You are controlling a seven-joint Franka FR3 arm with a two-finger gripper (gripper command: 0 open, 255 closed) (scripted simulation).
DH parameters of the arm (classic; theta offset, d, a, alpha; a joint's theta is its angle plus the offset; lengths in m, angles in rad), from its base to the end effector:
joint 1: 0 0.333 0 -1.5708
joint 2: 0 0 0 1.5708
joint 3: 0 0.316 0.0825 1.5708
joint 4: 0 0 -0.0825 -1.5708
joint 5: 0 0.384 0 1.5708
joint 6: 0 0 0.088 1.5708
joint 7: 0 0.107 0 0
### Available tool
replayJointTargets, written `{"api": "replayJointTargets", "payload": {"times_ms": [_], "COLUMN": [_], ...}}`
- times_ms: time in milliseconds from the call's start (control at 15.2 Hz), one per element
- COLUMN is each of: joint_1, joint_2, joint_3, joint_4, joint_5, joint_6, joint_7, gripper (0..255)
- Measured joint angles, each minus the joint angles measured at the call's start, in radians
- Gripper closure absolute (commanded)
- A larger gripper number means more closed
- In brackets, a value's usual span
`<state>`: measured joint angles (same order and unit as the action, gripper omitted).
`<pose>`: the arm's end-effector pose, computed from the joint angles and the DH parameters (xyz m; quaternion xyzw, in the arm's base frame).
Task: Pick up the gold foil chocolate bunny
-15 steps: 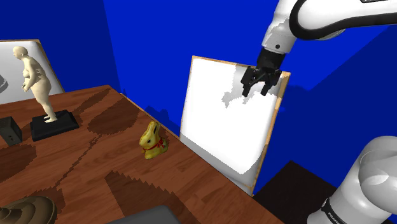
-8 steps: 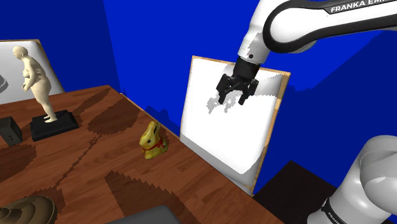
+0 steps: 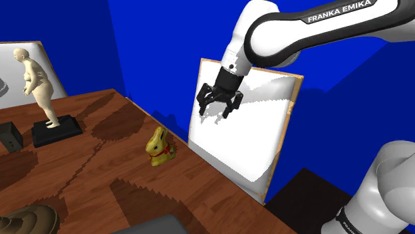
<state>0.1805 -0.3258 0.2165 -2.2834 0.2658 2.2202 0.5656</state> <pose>0.4354 0.1989 0.5065 -0.9770 0.1499 -0.0771 0.1309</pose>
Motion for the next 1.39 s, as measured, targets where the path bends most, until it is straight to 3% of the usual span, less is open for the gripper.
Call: {"api": "replayJointTargets", "payload": {"times_ms": [330, 858, 1386], "joint_1": [0.028, 0.067, 0.079], "joint_2": [0.134, 0.386, 0.446], "joint_3": [0.057, 0.117, 0.124], "joint_4": [0.084, 0.296, 0.274], "joint_5": [0.025, -0.003, -0.005], "joint_6": [0.098, 0.216, 0.306], "joint_7": [0.082, 0.211, 0.214], "gripper": [0, 0, 0]}}
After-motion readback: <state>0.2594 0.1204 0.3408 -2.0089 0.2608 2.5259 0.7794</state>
